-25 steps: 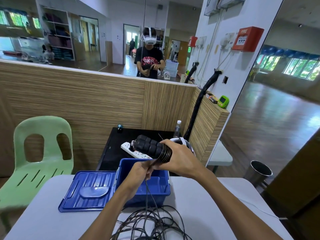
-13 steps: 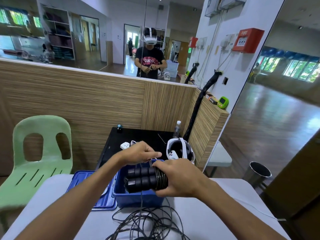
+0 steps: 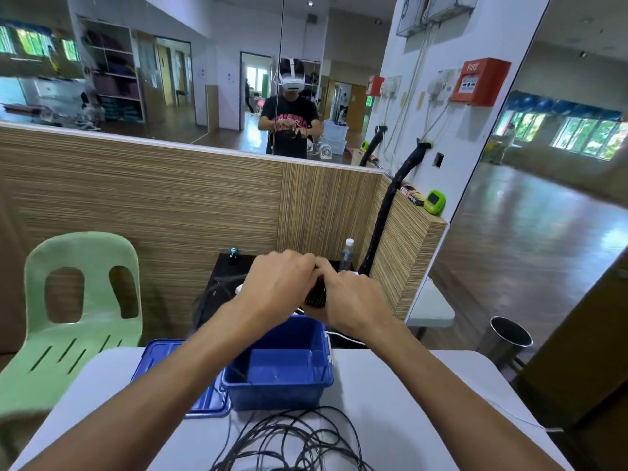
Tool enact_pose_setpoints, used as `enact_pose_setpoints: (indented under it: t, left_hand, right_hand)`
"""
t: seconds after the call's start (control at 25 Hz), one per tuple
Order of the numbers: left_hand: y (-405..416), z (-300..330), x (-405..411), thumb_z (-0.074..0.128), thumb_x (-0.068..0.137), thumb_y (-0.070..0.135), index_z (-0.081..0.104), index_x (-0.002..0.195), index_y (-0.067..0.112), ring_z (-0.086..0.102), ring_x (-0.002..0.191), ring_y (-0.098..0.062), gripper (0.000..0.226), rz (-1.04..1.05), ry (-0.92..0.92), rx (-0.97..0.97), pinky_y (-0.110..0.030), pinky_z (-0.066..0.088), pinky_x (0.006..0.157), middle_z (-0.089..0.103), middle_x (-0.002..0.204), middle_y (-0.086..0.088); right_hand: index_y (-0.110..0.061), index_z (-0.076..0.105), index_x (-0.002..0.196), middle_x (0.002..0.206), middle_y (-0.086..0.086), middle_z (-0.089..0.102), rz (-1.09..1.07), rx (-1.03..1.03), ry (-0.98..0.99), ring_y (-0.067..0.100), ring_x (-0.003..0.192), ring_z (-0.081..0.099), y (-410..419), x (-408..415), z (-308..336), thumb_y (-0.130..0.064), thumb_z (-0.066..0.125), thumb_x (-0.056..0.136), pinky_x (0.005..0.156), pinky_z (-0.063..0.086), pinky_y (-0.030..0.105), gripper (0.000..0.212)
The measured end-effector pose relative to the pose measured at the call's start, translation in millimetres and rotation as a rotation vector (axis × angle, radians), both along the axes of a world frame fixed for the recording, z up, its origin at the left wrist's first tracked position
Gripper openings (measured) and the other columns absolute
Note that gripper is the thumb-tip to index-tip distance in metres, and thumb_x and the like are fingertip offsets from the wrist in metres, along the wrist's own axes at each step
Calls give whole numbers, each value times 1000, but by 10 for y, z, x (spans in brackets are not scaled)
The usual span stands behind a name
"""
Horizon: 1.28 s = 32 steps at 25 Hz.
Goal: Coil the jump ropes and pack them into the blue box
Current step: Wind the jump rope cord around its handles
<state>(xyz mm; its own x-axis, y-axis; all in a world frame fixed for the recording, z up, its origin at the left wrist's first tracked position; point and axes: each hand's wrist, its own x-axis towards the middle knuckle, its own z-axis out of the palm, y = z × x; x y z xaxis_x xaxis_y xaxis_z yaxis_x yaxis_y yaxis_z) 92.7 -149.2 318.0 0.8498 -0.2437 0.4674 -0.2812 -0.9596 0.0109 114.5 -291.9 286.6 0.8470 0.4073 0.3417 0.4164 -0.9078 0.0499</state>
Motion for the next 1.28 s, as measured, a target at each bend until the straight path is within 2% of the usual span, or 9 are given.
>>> enact_pose_setpoints:
  t: [0.16, 0.24, 0.36, 0.44, 0.72, 0.92, 1.0, 1.12, 1.28]
  left_hand:
    - [-38, -230, -260, 43, 100, 34, 50, 80, 17, 51, 60, -14, 27, -33, -79, -459, -30, 34, 53, 57, 70, 8]
    - [-82, -320, -325, 51, 98, 29, 58, 79, 17, 52, 53, -7, 23, -58, -38, -819, -20, 38, 49, 57, 60, 7]
    - [-126, -391, -315, 59, 94, 27, 66, 86, 15, 49, 51, -2, 16, -30, 191, -1307, -13, 39, 50, 57, 61, 4]
    - [-100, -470, -278, 61, 93, 30, 67, 87, 13, 42, 51, -5, 19, -21, 342, -1466, -19, 38, 51, 50, 57, 3]
    - [-78, -644, -298, 63, 91, 31, 63, 76, 13, 46, 49, 1, 23, -54, 166, -1268, -13, 37, 47, 55, 57, 5]
    - [86, -901, -271, 57, 90, 45, 62, 75, 9, 42, 56, -12, 39, -245, 471, -1523, -26, 38, 61, 48, 57, -4]
    - [93, -998, -261, 53, 91, 47, 60, 69, 13, 41, 56, -13, 41, -258, 490, -1529, -28, 38, 65, 47, 56, -4]
    - [52, -1088, -208, 47, 90, 52, 53, 64, 16, 35, 52, -11, 45, -275, 476, -1538, -24, 33, 61, 41, 51, 1]
    - [-13, -1089, -154, 39, 88, 59, 38, 58, 16, 32, 55, -9, 52, -278, 479, -1508, -23, 31, 65, 35, 55, 1]
  right_hand:
    - [-35, 35, 138, 96, 8, 71, -52, 88, -80, 36, 84, 67, -13, 148, 110, -65, 54, 84, 63, 47, 37, 65]
    - [-38, 35, 140, 98, 6, 70, -72, 104, -93, 35, 88, 67, 1, 172, 119, -69, 54, 83, 67, 49, 38, 67]
    - [-37, 33, 143, 97, 8, 70, -89, 127, -79, 34, 87, 67, 20, 172, 95, -72, 50, 82, 69, 51, 39, 72]
    - [-36, 33, 144, 97, 7, 70, -96, 129, -75, 33, 87, 67, -1, 162, 61, -75, 52, 81, 68, 51, 38, 76]
    - [-35, 38, 142, 97, 1, 71, -79, 153, -38, 27, 86, 67, -52, 71, 7, -72, 55, 82, 64, 44, 33, 72]
    - [-36, 46, 137, 94, -2, 71, 10, 328, 5, 21, 86, 67, -70, 2, 18, -63, 63, 80, 73, 54, 35, 65]
    - [-37, 50, 131, 92, -7, 70, 44, 418, 44, 16, 83, 67, -81, -8, 20, -58, 67, 77, 74, 55, 36, 61]
    - [-35, 55, 126, 91, -12, 67, 100, 471, 114, 9, 81, 64, -105, -36, 53, -51, 74, 75, 71, 51, 23, 57]
    - [-35, 55, 129, 101, -17, 65, 176, 510, 281, 2, 91, 60, -193, -107, 128, -56, 83, 65, 75, 45, 17, 74]
